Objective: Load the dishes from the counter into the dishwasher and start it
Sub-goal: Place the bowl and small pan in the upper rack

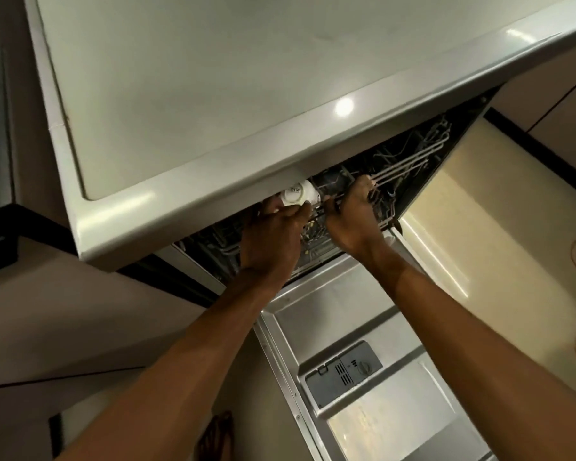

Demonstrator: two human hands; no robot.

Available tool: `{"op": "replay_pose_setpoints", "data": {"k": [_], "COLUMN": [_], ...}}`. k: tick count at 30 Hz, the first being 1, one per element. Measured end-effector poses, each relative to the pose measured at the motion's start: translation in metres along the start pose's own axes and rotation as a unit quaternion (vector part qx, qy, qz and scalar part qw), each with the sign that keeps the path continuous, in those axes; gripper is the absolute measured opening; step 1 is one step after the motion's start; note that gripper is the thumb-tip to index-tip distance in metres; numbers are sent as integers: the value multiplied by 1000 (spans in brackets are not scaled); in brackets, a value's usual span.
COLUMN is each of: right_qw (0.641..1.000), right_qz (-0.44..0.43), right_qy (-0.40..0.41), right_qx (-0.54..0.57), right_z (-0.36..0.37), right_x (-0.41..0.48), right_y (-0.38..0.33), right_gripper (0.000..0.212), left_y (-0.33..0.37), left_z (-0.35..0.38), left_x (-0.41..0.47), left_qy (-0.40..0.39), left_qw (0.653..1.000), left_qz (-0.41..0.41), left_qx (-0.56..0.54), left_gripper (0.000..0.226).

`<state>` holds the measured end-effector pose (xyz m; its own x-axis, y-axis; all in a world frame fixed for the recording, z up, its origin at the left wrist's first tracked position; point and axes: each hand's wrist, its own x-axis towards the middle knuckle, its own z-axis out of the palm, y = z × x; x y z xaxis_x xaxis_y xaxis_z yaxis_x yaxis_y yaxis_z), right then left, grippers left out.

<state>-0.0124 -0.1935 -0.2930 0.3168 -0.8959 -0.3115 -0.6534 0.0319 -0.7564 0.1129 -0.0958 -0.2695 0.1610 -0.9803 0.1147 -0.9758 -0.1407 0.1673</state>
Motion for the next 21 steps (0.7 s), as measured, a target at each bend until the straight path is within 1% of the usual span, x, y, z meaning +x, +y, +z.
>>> {"op": "replay_pose_setpoints", "data": {"k": [2, 4, 7, 11, 14, 17, 19, 21], "right_qw": [999, 999, 999, 999, 999, 999, 997, 994], "right_qz": [14, 12, 6, 9, 0, -15, -24, -30], "right_qy": [14, 27, 35, 24, 0, -8, -13, -13], "right_qx": [26, 22, -7, -36, -39, -48, -69, -100], "right_z": [6, 3, -4, -14, -18, -19, -21, -24], "right_x": [4, 5, 15, 15, 9, 3, -2, -7], "right_y": [-3, -4, 2, -2, -6, -5, -1, 3], "right_gripper": [82, 84, 90, 90, 89, 88, 86, 85], "left_y": [0, 4, 10, 16, 18, 17, 16, 15], "left_z": [-1, -5, -5, 1, -3, -2, 2, 5], "left_x": [-2, 3, 8, 8, 7, 6, 5, 5], "left_qy": [-9, 1, 54, 42, 43, 68, 72, 63], "left_qw": [1000, 1000, 999, 998, 997, 995, 995, 998], "left_qz": [-3, -5, -6, -38, -39, -34, -29, -15], "left_qx": [-9, -8, 5, -40, -42, -62, -56, -27], "left_gripper": [46, 39, 32, 45, 43, 39, 44, 50]}}
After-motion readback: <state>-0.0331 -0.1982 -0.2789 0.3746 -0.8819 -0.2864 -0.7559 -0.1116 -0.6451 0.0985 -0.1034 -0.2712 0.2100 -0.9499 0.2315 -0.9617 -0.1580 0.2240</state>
